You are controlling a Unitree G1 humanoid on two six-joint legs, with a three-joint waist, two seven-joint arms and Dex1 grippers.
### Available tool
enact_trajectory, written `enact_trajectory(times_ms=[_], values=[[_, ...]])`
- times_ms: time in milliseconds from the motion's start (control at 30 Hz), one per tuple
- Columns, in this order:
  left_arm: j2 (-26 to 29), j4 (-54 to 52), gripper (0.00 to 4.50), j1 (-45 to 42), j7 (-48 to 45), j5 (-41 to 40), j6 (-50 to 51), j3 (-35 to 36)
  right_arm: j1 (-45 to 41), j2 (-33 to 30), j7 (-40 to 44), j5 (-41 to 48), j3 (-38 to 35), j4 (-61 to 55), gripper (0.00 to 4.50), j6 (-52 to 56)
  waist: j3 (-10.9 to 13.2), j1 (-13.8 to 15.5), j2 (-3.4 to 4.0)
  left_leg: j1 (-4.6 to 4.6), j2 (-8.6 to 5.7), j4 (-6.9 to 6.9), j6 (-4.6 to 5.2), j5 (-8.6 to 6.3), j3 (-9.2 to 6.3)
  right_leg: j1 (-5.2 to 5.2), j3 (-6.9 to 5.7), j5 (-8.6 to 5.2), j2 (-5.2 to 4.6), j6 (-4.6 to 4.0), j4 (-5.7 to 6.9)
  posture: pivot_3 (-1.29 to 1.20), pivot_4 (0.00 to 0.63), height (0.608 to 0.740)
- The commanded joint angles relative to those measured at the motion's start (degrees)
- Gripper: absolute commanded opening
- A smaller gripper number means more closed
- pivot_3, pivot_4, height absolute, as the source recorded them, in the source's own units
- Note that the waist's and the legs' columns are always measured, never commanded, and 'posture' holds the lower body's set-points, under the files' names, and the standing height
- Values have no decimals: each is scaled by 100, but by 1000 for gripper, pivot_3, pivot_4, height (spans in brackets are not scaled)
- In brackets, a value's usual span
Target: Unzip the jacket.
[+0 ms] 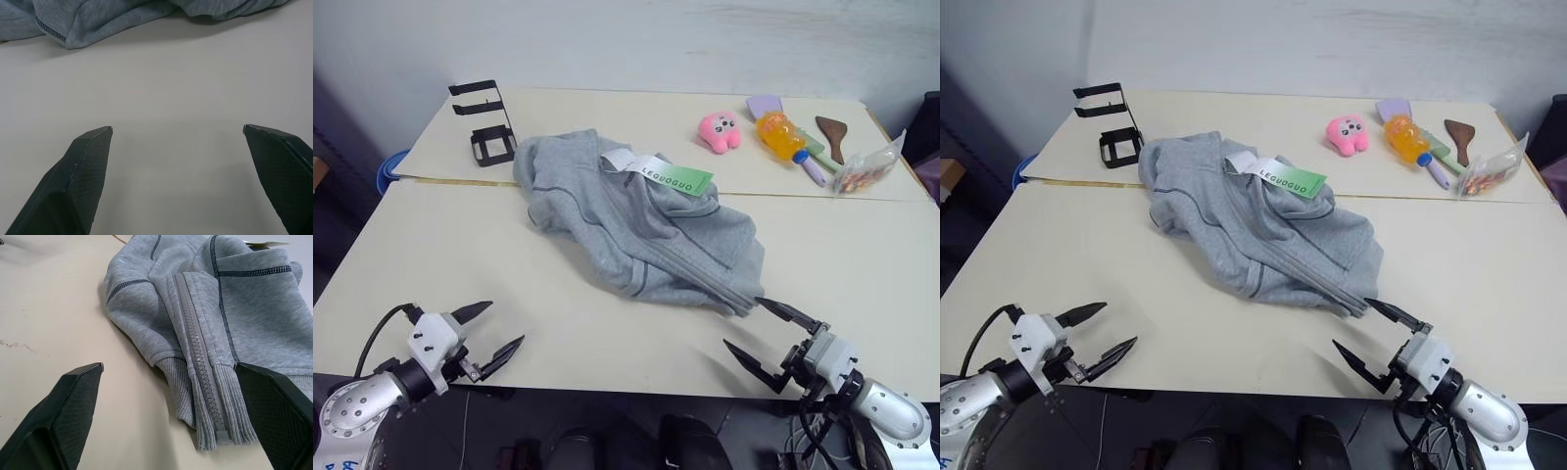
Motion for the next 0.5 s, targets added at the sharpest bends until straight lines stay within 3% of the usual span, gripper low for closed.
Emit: enact_trajectory(times_ms=[33,200,333,500], values=[[-33,-247,4500,-90,106,29,-61,-62,115,-40,58,64,-37,-94,4476,-72,0,-5,0,0,0,0,0,0,0,0,0,0,0,0,0,0,150,740],[32,-333,4500,-176,-13,-176,236,-191,106,-28,153,108,-12,-25,4476,-84,0,-14,0,1,0,0,-1,1,0,0,0,0,1,0,3,0,150,740],[-22,-448,4500,-248,-107,-951,701,107,8,74,130,103,109,-99,4476,-52,0,-20,0,2,3,0,-2,1,1,-2,0,0,4,0,6,0,150,740],[23,-461,4500,-201,-129,-1073,801,224,-232,200,71,380,381,-553,4476,301,0,-17,1,2,2,0,-3,2,1,-1,1,0,3,0,6,0,150,740]])
